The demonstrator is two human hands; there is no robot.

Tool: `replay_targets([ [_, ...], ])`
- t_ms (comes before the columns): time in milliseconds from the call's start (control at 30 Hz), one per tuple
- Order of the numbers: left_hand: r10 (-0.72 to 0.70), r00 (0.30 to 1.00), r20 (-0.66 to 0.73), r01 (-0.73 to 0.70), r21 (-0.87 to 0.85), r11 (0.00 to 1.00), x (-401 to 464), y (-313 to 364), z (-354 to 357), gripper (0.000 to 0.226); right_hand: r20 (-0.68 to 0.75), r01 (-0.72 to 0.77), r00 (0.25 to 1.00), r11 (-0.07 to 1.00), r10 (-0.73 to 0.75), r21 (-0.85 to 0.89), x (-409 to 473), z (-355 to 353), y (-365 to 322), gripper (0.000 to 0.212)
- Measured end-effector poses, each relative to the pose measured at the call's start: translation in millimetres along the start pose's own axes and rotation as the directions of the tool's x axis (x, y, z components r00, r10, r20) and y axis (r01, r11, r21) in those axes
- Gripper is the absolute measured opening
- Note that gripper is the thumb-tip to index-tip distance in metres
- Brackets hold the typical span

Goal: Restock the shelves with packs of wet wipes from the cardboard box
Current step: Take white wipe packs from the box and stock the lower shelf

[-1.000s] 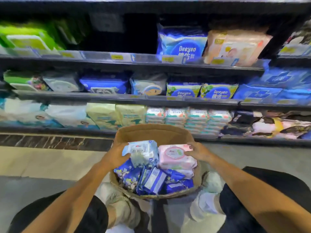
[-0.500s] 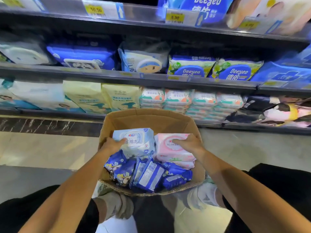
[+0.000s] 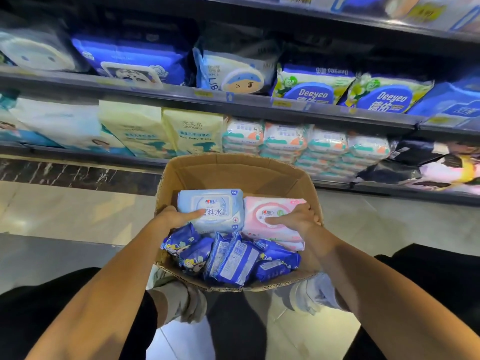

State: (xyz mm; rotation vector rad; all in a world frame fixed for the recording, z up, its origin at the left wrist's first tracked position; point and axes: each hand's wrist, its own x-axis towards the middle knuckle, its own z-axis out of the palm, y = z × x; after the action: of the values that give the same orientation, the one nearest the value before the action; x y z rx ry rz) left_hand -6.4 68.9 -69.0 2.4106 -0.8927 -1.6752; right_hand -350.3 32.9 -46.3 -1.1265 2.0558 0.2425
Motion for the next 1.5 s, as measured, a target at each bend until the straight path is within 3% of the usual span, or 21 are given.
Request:
replay_targets([
  [100, -0.013, 0.998, 0.058, 0.016, -0.039, 0.999, 36.6, -22.8, -1.4, 0.122, 0.009, 0.007, 1.000, 1.000, -0.007, -0.025, -1.5, -2.6, 1.1, 0.151],
  [200, 0.043, 0.995, 0.087, -0.033, -0.114, 0.993, 7.8, -8.7, 0.2, 0.098, 0.021, 0.000, 1.000, 1.000, 0.000, 0.007, 0.7, -0.8, 2.5, 0.160],
  [267, 0.068, 0.991, 0.119, -0.046, -0.179, 0.983, -6.4, -2.4, 1.1, 0.078, 0.001, -0.008, 1.000, 0.997, 0.007, 0.080, 1.3, 1.8, 4.2, 0.151],
  [400, 0.082, 0.986, 0.147, -0.038, -0.278, 0.960, -7.0, -3.9, 2.9, 0.100, 0.046, -0.010, 0.999, 0.973, 0.000, 0.231, 24.7, 17.4, 19.1, 0.146],
  [500, 0.101, 0.987, 0.126, -0.057, -0.308, 0.950, -9.7, -4.4, 5.5, 0.093, 0.069, 0.015, 0.997, 0.953, -0.038, 0.302, 67.6, 36.7, 45.6, 0.139],
  [600, 0.101, 0.992, 0.075, -0.073, -0.311, 0.948, -11.3, -3.6, 8.3, 0.103, 0.030, 0.048, 0.998, 0.939, -0.062, 0.340, 41.0, 26.8, 38.4, 0.136],
  [700, 0.110, 0.993, 0.028, -0.097, -0.295, 0.951, -21.2, 8.2, 10.7, 0.094, 0.055, 0.039, 0.996, 0.912, -0.067, 0.409, 8.3, 9.2, 26.6, 0.133],
  [833, 0.133, 0.991, -0.018, -0.134, -0.243, 0.961, -34.0, 22.8, 7.4, 0.072, 0.181, -0.007, 0.979, 0.873, -0.094, 0.488, -12.9, -7.5, 18.0, 0.096],
  [933, 0.178, 0.982, -0.055, -0.186, -0.247, 0.951, -42.9, 21.4, 7.8, 0.085, 0.222, -0.008, 0.967, 0.852, -0.127, 0.524, -23.7, -4.6, 12.8, 0.098],
  [1000, 0.218, 0.969, -0.116, -0.242, -0.259, 0.935, -50.8, 17.9, 10.7, 0.086, 0.191, 0.016, 0.972, 0.849, -0.137, 0.528, -28.5, 1.4, 10.0, 0.104],
  [1167, 0.305, 0.917, -0.257, -0.365, -0.232, 0.902, -78.4, 17.3, 10.2, 0.081, 0.023, 0.159, 0.981, 0.863, -0.193, 0.479, -48.1, 4.5, 9.4, 0.085],
  [1333, 0.352, 0.873, -0.338, -0.455, -0.301, 0.838, -119.9, 30.6, -6.2, 0.070, -0.136, 0.314, 0.948, 0.775, -0.287, 0.548, -79.5, -31.4, 9.1, 0.087],
  [1433, 0.404, 0.829, -0.387, -0.533, -0.330, 0.779, -152.9, 46.0, -20.0, 0.074, -0.190, 0.408, 0.909, 0.701, -0.371, 0.585, -111.5, -69.7, 5.9, 0.063],
  [1500, 0.439, 0.801, -0.408, -0.581, -0.347, 0.737, -177.1, 56.6, -28.0, 0.059, -0.239, 0.472, 0.877, 0.656, -0.417, 0.589, -135.9, -96.6, 2.5, 0.049],
])
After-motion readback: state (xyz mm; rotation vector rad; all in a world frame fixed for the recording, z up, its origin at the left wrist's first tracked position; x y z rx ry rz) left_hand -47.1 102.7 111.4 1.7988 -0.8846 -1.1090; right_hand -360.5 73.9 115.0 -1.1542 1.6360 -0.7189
